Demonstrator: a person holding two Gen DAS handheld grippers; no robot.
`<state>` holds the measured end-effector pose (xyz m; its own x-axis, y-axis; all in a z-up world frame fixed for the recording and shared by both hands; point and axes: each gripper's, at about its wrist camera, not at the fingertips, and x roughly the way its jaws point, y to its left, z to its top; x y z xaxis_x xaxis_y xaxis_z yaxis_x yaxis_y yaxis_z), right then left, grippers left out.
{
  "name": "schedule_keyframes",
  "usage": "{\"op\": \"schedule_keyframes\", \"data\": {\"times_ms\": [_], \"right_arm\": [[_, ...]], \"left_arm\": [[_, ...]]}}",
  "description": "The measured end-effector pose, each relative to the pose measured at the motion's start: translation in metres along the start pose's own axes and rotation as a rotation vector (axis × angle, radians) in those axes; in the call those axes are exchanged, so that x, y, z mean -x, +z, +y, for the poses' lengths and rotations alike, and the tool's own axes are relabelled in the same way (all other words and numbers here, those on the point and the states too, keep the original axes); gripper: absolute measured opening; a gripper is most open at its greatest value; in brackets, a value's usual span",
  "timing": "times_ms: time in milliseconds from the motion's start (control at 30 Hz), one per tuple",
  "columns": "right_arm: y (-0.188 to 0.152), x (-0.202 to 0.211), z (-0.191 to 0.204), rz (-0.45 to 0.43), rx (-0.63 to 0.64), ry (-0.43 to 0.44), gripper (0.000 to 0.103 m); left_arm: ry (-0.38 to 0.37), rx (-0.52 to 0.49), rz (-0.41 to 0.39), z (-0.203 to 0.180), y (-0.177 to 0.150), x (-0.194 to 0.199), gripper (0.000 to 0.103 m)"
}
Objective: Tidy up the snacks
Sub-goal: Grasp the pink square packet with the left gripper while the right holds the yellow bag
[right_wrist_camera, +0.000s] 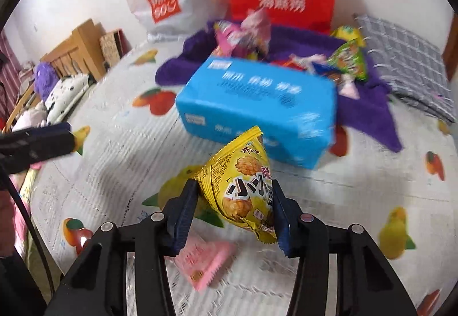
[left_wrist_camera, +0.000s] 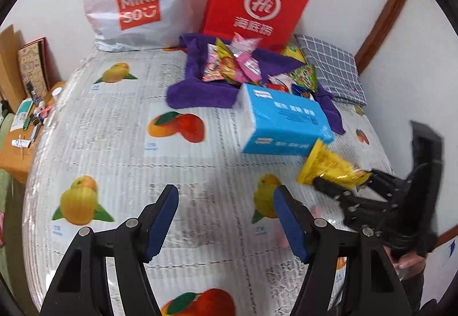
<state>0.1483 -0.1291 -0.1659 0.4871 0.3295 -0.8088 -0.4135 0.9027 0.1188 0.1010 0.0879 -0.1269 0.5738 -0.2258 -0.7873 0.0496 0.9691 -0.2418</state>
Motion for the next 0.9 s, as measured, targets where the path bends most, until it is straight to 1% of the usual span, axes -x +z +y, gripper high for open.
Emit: {"op": "schedule_keyframes", "data": {"times_ms": [167, 333, 400, 467, 533, 600, 633, 700, 767, 900], "right_arm": [[-0.015, 0.027, -0.030, -0.039, -0.051, -0.058, 0.049], [-0.035, 0.044, -0.059, -0.060, -0.112, -0.084, 0.049], [-0.040, 0.046, -0.066, -0.064, -0.129, -0.090, 0.049], [-0.045, 0.047, -0.073, -0.063, -0.150, -0.091, 0.049], [-0.050, 0.048, -0.080, -0.063, -0.166, -0.094, 0.049], [-0.052, 0.049, -0.084, -0.065, -0.177, -0.098, 0.049], [-0.052, 0.049, -0.086, -0.067, -0.183, -0.099, 0.049], [-0.053, 0.050, -0.089, -0.071, -0.194, -0.100, 0.049], [-0.054, 0.051, -0.091, -0.073, -0.199, -0.103, 0.049], [-0.058, 0.054, -0.094, -0.075, -0.216, -0.109, 0.049]], "left_arm": [[-0.027, -0.046, 0.048, -0.029, -0.009, -0.021, 0.067], [-0.072, -0.062, 0.122, -0.053, -0.024, -0.049, 0.067], [-0.106, -0.050, 0.151, -0.058, -0.030, -0.058, 0.067], [-0.163, -0.031, 0.184, -0.062, -0.034, -0.067, 0.067], [-0.177, -0.028, 0.208, -0.068, -0.036, -0.073, 0.067], [-0.171, -0.050, 0.229, -0.076, -0.038, -0.079, 0.067], [-0.163, -0.068, 0.234, -0.081, -0.040, -0.081, 0.070], [-0.148, -0.103, 0.222, -0.091, -0.043, -0.083, 0.075], [-0.125, -0.131, 0.218, -0.100, -0.046, -0.086, 0.077], [-0.050, -0.223, 0.192, -0.119, -0.053, -0.090, 0.076]]}}
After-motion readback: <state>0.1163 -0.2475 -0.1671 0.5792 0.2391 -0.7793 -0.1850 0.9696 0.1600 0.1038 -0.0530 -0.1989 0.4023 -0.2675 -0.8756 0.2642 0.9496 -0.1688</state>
